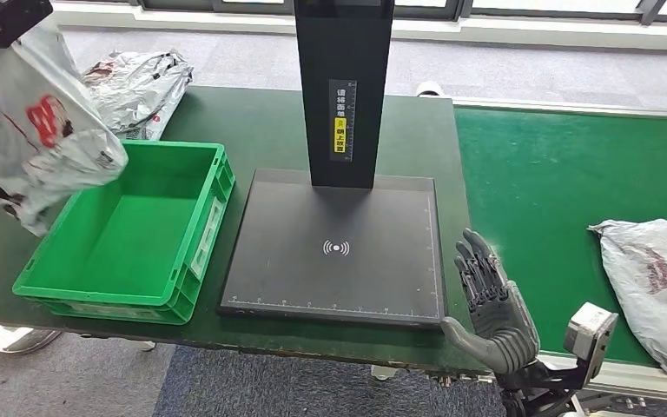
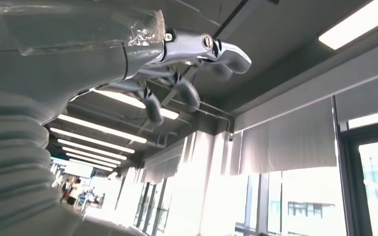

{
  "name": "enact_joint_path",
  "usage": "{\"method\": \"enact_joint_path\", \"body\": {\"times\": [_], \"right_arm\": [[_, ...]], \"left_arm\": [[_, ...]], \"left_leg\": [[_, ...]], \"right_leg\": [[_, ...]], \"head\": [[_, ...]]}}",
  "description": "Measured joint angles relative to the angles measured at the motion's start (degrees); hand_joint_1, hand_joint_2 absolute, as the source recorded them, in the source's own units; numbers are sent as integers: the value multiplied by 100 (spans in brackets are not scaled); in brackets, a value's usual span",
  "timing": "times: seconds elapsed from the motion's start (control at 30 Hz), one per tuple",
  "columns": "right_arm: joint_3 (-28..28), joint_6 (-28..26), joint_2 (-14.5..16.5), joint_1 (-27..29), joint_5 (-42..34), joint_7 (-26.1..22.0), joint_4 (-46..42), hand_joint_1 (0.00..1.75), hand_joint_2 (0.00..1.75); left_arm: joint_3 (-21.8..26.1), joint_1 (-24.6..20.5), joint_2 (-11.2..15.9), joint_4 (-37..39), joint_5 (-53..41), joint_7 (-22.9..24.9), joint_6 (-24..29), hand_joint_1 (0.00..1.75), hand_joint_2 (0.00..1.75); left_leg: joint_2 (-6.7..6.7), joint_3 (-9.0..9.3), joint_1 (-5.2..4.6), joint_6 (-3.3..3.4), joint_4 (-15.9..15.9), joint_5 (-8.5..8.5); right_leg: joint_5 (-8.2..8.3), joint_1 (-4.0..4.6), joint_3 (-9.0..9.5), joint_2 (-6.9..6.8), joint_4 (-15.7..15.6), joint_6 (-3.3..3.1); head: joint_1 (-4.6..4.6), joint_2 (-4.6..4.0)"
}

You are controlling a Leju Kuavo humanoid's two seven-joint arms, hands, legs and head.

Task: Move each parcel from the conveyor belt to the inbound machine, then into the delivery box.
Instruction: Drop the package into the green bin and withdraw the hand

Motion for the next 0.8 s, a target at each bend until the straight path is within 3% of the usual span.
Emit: {"method": "enact_joint_path", "body": {"times": [0.17,0.53,0.73,0.8], "right_arm": [[0,1,13,12,-22,68,0,0,175],[0,0,49,53,-32,92,0,0,175],[-1,-2,55,66,-80,104,1,0,175],[-6,-7,55,66,-84,109,12,0,175]], "left_arm": [[-51,-98,-39,140,430,-86,-399,0,0],[-108,-196,-189,293,747,-204,-507,0,0],[-99,-306,-367,376,1868,-491,-910,0,0],[-47,-314,-453,387,2541,-600,-1123,0,87]], "left_leg": [[0,0,0,0,0,0],[2,2,0,-1,0,0],[-1,1,-1,-1,0,1],[-2,0,-1,-1,0,0]], "right_leg": [[0,0,-1,0,0,0],[1,0,-1,-1,0,-1],[1,-1,0,-4,0,-1],[1,-1,1,-5,0,-1]], "head": [[0,1],[0,0],[0,1],[0,1]]}}
